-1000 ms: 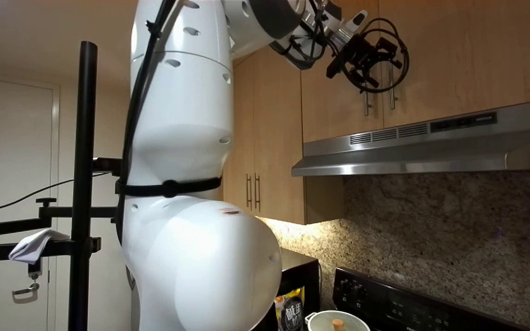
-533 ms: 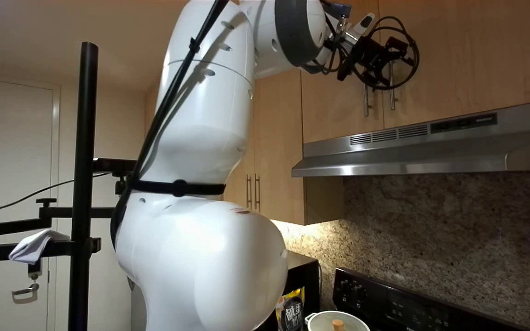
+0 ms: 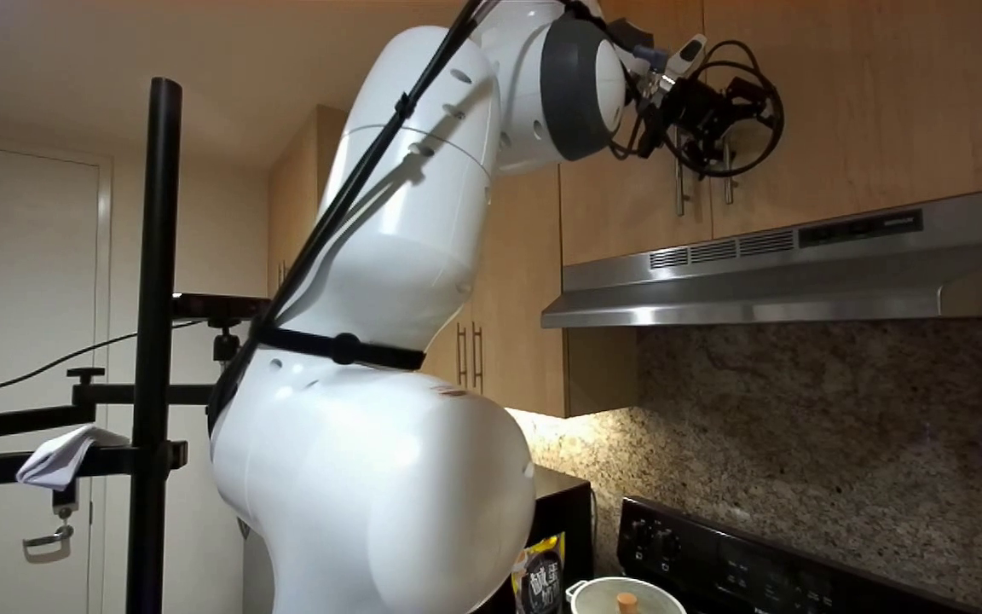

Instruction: Open the right door of the cabinet above the stove

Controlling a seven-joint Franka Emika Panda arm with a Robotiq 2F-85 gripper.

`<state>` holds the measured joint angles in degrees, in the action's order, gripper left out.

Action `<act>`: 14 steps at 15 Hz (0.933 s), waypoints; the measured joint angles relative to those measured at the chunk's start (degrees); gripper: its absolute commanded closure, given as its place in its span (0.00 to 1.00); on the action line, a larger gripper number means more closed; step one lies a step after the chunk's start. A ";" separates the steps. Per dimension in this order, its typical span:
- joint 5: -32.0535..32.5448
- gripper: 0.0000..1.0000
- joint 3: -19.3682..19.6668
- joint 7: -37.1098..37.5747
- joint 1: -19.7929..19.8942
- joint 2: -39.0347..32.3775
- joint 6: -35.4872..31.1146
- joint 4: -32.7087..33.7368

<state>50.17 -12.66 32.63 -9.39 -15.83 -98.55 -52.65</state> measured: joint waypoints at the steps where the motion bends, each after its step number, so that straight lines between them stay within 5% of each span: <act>1: 0.00 0.00 0.00 0.00 -0.10 -0.36 0.59 0.73; 14: 0.28 0.00 0.54 12.73 -0.30 3.58 -1.17 -3.74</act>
<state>50.45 -12.12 45.36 -9.68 -12.25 -99.72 -56.39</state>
